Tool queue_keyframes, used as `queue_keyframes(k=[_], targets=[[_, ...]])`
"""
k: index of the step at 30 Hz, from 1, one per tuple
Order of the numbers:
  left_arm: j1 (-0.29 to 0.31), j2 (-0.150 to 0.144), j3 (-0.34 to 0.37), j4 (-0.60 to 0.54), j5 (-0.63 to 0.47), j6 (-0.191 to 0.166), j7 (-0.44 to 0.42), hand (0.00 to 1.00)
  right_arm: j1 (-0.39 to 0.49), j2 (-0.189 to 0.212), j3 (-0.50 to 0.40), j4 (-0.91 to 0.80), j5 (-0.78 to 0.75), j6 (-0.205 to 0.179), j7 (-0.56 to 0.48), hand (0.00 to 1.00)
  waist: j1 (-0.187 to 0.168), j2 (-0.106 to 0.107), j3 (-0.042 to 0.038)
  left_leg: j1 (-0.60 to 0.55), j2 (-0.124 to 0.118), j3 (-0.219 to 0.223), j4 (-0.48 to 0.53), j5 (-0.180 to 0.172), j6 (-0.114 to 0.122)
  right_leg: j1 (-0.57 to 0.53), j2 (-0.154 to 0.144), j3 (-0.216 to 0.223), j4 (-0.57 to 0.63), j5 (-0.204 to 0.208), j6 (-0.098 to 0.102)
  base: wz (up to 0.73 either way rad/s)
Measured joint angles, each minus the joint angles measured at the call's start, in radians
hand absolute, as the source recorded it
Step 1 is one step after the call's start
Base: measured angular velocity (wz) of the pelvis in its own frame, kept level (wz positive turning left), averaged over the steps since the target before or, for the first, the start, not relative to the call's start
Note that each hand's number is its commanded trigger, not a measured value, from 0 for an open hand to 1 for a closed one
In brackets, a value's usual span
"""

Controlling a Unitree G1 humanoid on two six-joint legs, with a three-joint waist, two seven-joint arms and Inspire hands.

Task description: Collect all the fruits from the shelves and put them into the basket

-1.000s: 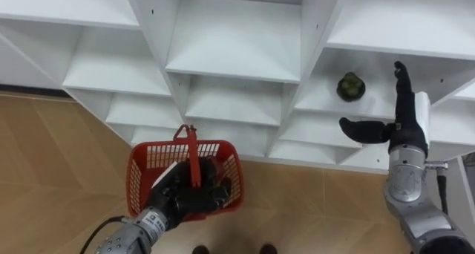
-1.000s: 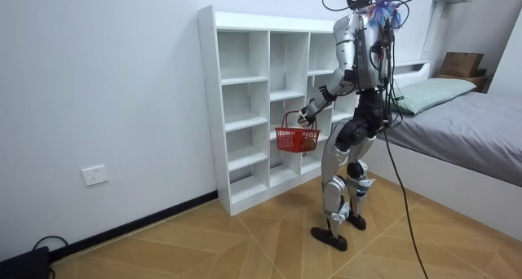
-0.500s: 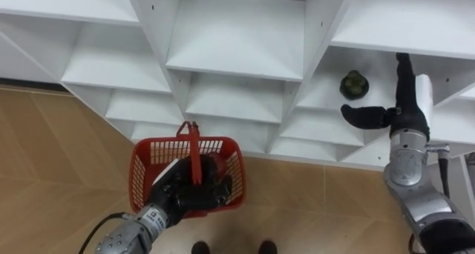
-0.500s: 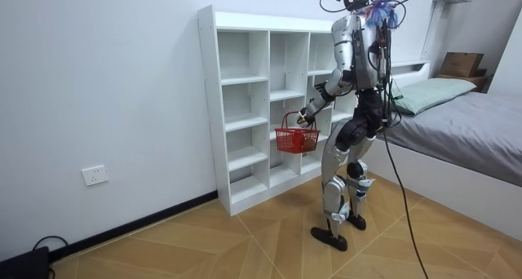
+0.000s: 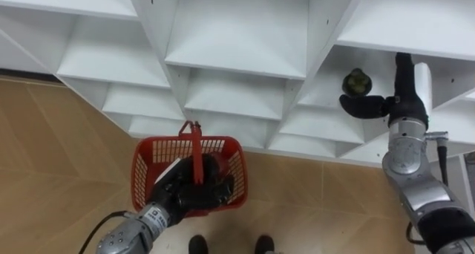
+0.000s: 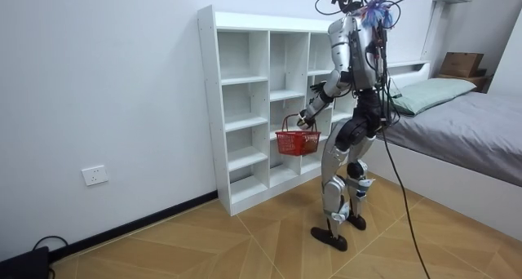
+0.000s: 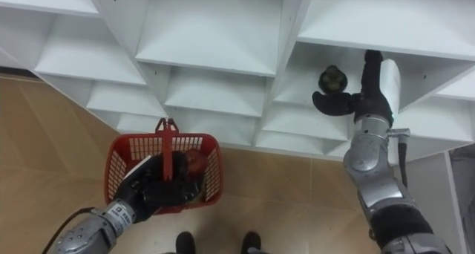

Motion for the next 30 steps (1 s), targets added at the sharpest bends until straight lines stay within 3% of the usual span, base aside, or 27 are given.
queue_keyframes(k=[16,23,30], targets=[[-0.019,0.002,-0.013,0.082,-0.003,0.021,0.001,1.0,-0.085,-0.016,0.006,0.13,0.052,0.033,0.055,0.0,0.01,-0.005,0.0037,-0.027,-0.001,-0.016,0.004,0.003,0.002,-0.017,-0.011,-0.029,0.0,0.0,-0.001,0.03],[-0.06,0.003,-0.026,0.099,-0.002,0.024,0.001,1.0,-0.107,-0.02,0.006,0.164,0.053,0.058,0.067,0.0,0.021,-0.009,0.0075,-0.075,-0.003,-0.018,0.008,0.007,0.004,-0.069,-0.015,-0.028,0.023,0.001,-0.001,0.0],[-0.077,0.004,-0.028,0.101,-0.002,0.058,0.014,1.0,-0.111,-0.038,0.005,0.163,0.087,0.074,0.071,0.0,0.015,-0.014,0.0105,-0.113,0.0,-0.018,0.02,0.007,0.004,-0.105,-0.018,-0.033,0.035,0.001,-0.002,0.0]])
